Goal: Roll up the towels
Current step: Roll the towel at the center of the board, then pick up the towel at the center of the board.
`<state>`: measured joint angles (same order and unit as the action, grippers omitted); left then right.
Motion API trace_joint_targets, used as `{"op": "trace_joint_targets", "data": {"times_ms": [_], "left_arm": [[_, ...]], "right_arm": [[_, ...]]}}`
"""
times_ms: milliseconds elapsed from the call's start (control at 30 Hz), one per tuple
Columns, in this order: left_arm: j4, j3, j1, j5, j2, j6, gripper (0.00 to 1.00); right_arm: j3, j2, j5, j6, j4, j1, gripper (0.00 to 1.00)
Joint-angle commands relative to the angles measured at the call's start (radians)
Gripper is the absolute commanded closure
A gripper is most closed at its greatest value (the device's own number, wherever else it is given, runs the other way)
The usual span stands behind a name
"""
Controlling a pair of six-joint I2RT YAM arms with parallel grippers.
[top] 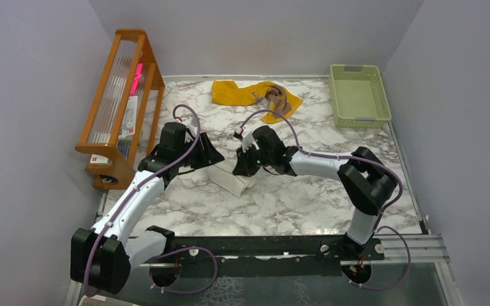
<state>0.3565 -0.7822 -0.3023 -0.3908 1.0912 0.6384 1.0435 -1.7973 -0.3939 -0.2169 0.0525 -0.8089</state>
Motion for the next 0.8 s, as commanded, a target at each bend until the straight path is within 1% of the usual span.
{"op": "trace_joint_targets", "data": {"times_ms": [0,100,167,200,233,500,633,767], "left_arm": [[-0.036,0.088,-0.001,-0.03,-0.01,0.142,0.5],[-0.068,0.134,-0.003,-0.018,0.01,0.207,0.37],[-0.088,0.154,-0.004,-0.001,0.028,0.233,0.13],[-0.1,0.163,-0.006,0.007,0.037,0.248,0.04],[-0.114,0.17,-0.006,0.015,0.046,0.263,0.01],[-0.317,0.245,-0.007,0.089,0.09,0.429,0.01],[-0.462,0.311,-0.008,0.131,0.095,0.541,0.01],[-0.495,0.314,-0.016,0.133,0.152,0.576,0.01]], "right_arm": [[0.037,-0.03,-0.055,-0.025,0.02,0.014,0.99],[0.049,-0.03,-0.057,-0.021,0.015,0.017,0.99],[0.057,-0.029,-0.058,-0.015,0.009,0.017,0.99],[0.06,-0.027,-0.058,-0.015,0.006,0.016,0.99],[0.063,-0.027,-0.058,-0.012,0.003,0.017,0.99],[0.07,-0.025,-0.112,0.006,-0.003,0.016,0.99],[0.07,-0.018,-0.14,0.014,-0.008,0.016,0.99],[0.069,-0.013,-0.151,0.023,-0.01,0.016,0.99]]}}
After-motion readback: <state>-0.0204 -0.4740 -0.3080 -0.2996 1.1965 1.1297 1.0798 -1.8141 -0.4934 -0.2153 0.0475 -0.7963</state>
